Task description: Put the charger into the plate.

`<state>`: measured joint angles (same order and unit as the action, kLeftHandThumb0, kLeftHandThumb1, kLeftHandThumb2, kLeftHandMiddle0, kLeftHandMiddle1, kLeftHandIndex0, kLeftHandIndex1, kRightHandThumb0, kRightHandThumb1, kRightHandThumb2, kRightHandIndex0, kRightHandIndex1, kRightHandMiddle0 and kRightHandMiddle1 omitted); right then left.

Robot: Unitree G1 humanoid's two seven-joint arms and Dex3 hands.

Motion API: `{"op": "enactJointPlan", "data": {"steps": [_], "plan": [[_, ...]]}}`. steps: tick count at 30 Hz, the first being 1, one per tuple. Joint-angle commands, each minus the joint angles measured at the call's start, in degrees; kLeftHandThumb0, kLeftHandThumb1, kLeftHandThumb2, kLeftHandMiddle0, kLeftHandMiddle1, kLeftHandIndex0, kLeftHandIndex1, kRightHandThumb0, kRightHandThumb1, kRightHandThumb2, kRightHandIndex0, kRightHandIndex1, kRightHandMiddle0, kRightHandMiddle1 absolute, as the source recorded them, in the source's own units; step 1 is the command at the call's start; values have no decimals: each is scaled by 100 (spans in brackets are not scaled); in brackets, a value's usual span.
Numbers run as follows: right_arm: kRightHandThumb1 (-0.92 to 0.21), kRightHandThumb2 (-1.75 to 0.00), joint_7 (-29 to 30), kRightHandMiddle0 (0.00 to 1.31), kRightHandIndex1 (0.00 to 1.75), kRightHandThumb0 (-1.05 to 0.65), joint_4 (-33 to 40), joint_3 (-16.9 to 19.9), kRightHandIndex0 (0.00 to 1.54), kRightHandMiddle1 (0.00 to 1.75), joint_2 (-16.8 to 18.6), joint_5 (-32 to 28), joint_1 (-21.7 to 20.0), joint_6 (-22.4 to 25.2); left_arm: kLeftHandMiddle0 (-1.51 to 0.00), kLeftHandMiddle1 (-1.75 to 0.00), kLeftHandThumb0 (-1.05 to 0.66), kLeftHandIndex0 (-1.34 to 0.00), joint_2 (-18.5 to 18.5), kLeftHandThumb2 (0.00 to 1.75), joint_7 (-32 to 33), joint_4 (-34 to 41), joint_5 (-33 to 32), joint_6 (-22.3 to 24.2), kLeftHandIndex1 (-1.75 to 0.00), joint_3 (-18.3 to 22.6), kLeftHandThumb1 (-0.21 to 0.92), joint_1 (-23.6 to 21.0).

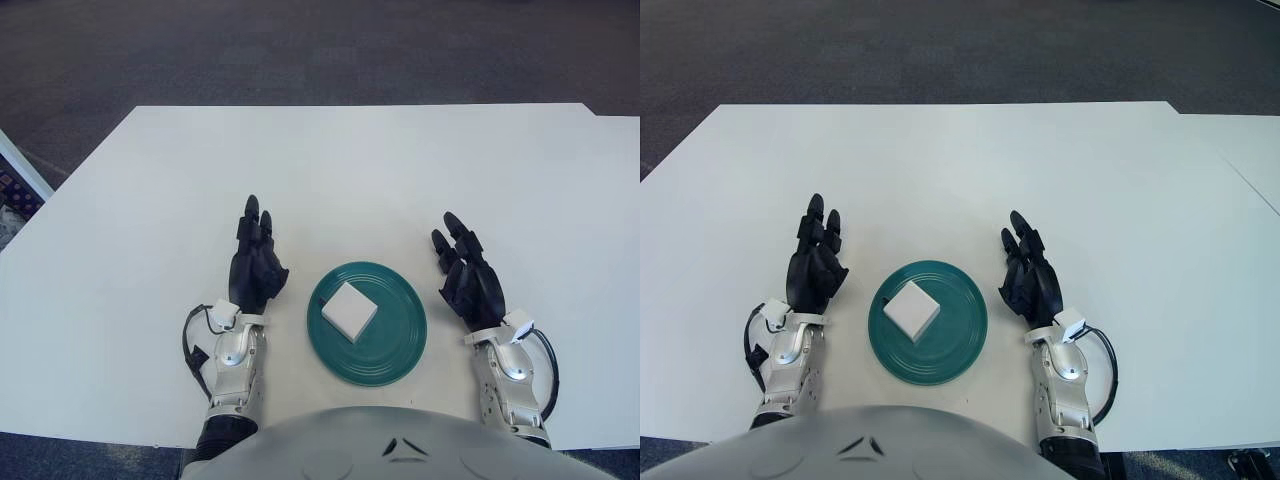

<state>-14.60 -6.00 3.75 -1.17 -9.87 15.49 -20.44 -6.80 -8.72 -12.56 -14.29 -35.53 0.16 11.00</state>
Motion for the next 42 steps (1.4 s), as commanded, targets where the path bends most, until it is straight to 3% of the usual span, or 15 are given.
{"op": "enactJointPlan", "data": {"steps": [1,9,17,18,24,31,42], "plan": [[-92,-95,123,0,0,-87,-507,-12,9,19,43,100,176,226,-12,-3,-105,-9,-380,80,-141,-857,-373,-130,-6,175,92,330],[-92,-95,910,0,0,-93,-307,-276,8,22,-44,1206,190,376,-15,-3,-105,-12,-393,80,-389,-1177,-627,-168,-9,318,92,148],[-92,-95,997,0,0,-95,18,-362,7,30,-327,1619,90,504,-17,-2,-105,-11,-196,82,-579,-1199,-653,257,-11,326,92,131],[-92,-95,1019,0,0,-95,-4,-382,6,30,-333,1657,85,492,-17,-2,-105,-8,-158,83,-599,-1187,-645,334,-18,336,92,136],[-92,-95,1176,0,0,-96,-55,-447,4,32,-249,1693,-21,569,-19,0,-105,-1,5,84,-603,-1174,-495,579,-35,471,92,129],[-92,-96,1463,0,0,-100,-335,-540,0,28,-52,1696,-160,518,-17,0,-105,0,-8,83,-559,-1321,-326,370,-42,593,92,7],[-92,-98,1570,0,0,-102,-320,-571,0,19,-75,1650,-110,583,-11,0,-105,0,35,82,-649,-1299,-133,445,-31,562,92,79]]}}
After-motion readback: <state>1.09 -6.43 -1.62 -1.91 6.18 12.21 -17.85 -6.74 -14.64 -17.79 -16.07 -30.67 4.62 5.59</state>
